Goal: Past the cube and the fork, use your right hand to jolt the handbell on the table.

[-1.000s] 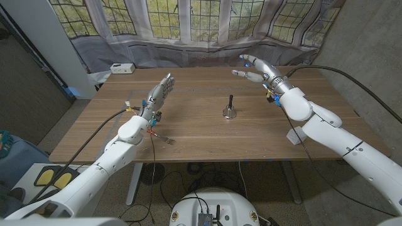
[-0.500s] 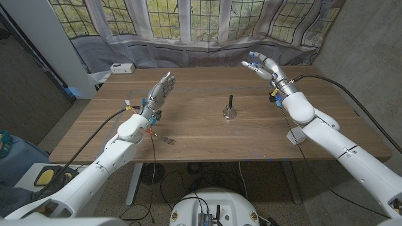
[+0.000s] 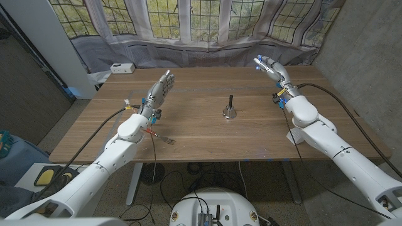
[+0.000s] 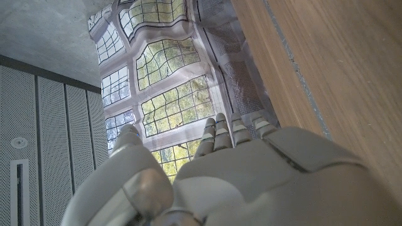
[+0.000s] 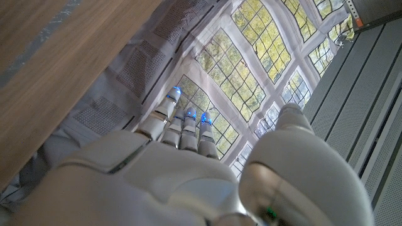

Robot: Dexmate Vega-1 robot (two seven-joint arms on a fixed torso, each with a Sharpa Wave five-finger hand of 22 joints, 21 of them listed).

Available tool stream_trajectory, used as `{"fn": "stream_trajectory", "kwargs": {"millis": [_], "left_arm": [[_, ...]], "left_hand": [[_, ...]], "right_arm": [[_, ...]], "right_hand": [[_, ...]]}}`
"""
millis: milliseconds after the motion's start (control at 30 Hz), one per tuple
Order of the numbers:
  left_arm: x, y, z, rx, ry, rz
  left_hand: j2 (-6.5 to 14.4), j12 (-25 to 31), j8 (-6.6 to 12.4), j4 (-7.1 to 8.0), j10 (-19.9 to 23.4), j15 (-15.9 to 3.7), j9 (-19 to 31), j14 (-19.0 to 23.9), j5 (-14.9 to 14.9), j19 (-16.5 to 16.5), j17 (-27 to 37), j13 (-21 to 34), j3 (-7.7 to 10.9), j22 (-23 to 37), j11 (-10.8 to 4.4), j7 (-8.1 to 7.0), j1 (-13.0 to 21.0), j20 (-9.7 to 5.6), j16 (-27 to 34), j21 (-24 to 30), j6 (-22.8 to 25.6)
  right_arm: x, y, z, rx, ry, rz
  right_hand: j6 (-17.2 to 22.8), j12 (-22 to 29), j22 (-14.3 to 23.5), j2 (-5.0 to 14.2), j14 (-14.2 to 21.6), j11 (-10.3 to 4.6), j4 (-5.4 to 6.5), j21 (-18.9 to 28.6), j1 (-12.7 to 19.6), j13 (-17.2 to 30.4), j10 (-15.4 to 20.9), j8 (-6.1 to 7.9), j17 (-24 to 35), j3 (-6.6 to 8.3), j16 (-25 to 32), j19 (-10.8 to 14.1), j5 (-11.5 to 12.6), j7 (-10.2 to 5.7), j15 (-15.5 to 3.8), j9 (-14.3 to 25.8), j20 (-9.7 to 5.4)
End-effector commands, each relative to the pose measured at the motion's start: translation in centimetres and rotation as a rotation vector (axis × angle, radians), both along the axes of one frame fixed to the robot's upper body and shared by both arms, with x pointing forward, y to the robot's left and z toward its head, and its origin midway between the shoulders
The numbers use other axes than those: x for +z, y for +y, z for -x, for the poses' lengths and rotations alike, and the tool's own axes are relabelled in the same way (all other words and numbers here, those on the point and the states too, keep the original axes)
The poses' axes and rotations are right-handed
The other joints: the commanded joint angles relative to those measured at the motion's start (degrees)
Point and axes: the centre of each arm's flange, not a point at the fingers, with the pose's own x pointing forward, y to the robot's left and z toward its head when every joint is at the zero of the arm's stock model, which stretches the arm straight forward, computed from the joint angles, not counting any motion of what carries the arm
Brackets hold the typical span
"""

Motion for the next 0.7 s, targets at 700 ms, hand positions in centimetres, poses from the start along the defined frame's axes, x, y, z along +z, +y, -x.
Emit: {"fn": "stream_trajectory", "kwargs": {"millis": [700], "left_arm": [[-0.4, -1.2, -1.1, -0.030, 0.021, 0.015]], "left_hand": [[-0.47, -0.05, 0.08, -0.15, -0.17, 0.26, 0.16, 0.06, -0.08, -0.02, 0.17, 0.20, 0.62, 0.16, 0.50, -0.14, -0.30, -0.23, -0.07, -0.12, -0.06]], "right_arm": [[-5.1, -2.6, -3.2, 0.120, 0.156, -0.228]], "right_hand": [[1.64, -0.28, 0.19, -0.05, -1.00, 0.35, 0.53, -1.12, -3.16, -0.14, -0.36, 0.07, -0.41, -1.22, -0.20, -1.00, -0.22, 0.22, 0.41, -0.03, 0.16]]}}
